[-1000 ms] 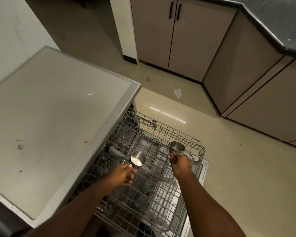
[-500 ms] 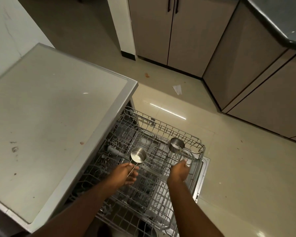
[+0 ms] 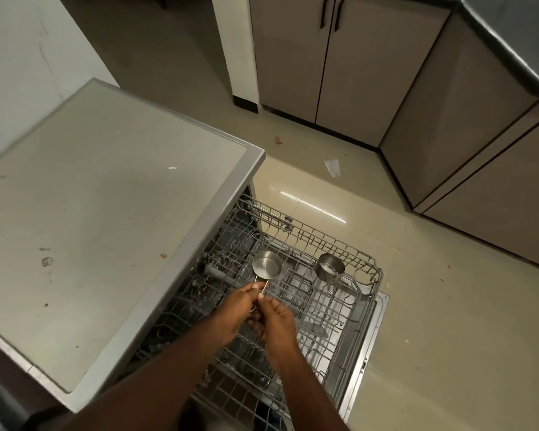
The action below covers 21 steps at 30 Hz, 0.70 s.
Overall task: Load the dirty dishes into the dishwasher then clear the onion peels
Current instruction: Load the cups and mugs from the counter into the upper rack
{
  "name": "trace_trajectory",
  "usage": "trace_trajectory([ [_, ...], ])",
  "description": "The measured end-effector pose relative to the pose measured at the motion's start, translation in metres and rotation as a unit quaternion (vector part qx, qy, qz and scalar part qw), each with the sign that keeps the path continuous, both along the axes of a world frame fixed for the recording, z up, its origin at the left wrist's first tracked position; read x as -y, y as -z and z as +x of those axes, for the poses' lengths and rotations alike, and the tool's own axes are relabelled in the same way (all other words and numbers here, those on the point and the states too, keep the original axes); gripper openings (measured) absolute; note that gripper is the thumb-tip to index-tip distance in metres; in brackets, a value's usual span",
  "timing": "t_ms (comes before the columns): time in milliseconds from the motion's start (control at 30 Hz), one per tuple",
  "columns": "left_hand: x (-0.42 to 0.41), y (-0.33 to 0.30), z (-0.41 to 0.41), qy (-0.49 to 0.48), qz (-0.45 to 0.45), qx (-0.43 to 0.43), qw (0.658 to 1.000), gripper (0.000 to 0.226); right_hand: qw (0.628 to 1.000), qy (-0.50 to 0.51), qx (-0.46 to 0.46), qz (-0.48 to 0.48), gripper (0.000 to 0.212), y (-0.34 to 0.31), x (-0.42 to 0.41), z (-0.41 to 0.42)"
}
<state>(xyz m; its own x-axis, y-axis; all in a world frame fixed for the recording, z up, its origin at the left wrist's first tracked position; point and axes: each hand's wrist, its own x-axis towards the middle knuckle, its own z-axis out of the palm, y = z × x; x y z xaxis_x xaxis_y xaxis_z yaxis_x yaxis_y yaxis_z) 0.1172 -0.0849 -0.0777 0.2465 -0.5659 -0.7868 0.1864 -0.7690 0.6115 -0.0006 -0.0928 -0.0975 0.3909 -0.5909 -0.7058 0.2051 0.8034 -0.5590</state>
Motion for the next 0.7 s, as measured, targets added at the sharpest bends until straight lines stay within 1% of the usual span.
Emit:
trace_trajectory([
  [67, 0.001, -0.003, -0.002, 0.0, 0.003, -0.014, 1.0, 0.034, 1.0, 0.002, 0.004, 0.003, 0.019, 0.002, 0.004, 0.001],
  [100, 0.0, -0.004, -0.004, 0.008, 0.007, -0.015, 1.0, 0.033, 1.0, -0.005, -0.009, 0.0, 0.017, 0.004, 0.008, 0.001],
  [233, -0.009, -0.002, -0.006, 0.062, 0.016, 0.022, 0.998, 0.025, 0.992, -0.013, -0.119, -0.025, 0.015, 0.023, 0.037, 0.0],
  [333, -0.026, 0.001, -0.001, 0.073, 0.033, 0.012, 0.997, 0.031, 0.988, -0.007, -0.157, -0.007, 0.013, 0.036, 0.069, 0.004],
  [433, -0.046, 0.001, 0.008, 0.08, 0.058, 0.006, 0.995, 0.035, 0.987, 0.017, -0.155, 0.029, 0.012, 0.047, 0.098, 0.012],
  [533, -0.062, 0.003, 0.017, 0.056, 0.074, 0.005, 0.996, 0.035, 0.987, 0.025, -0.155, 0.048, 0.014, 0.053, 0.116, 0.018],
  [700, -0.087, 0.005, 0.032, 0.02, 0.078, 0.018, 0.997, 0.03, 0.981, 0.048, -0.156, 0.104, 0.026, 0.065, 0.132, 0.024],
])
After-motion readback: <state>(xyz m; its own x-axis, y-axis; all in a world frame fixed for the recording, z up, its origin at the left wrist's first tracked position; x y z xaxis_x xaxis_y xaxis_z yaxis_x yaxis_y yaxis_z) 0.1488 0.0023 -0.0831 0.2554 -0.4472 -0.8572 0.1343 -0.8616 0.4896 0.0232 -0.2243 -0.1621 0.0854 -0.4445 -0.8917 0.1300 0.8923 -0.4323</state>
